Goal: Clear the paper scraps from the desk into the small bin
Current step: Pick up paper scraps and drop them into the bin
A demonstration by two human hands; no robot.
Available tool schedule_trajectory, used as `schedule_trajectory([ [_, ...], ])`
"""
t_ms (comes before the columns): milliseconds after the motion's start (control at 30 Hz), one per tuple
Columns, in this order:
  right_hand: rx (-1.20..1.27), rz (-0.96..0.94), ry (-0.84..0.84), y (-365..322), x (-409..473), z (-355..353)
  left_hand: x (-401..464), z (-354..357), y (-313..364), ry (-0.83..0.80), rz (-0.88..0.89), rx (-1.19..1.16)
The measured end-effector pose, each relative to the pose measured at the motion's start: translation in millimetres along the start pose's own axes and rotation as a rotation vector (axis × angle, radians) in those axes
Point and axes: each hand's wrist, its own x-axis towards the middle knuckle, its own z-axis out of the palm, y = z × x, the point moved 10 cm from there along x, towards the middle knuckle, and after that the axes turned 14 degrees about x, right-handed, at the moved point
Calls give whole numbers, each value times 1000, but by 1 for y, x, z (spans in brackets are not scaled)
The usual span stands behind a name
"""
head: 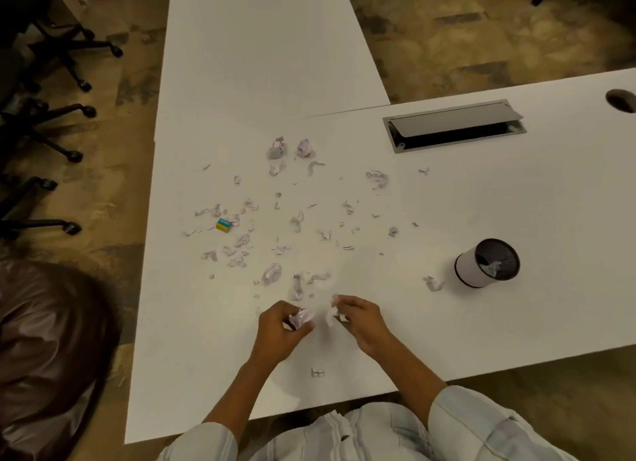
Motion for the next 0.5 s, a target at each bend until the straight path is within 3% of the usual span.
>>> schedule_trajectory([
  [67,303,177,-60,8,-7,14,3,0,37,6,77,-62],
  [200,730,330,-200,-2,-27,41,6,9,107,8,239,-58],
  [367,887,317,-68,-31,-29,17,3,38,166,-75,360,137],
  [500,951,234,-131,-68,-27,-3,-3,54,205,-89,484,361],
])
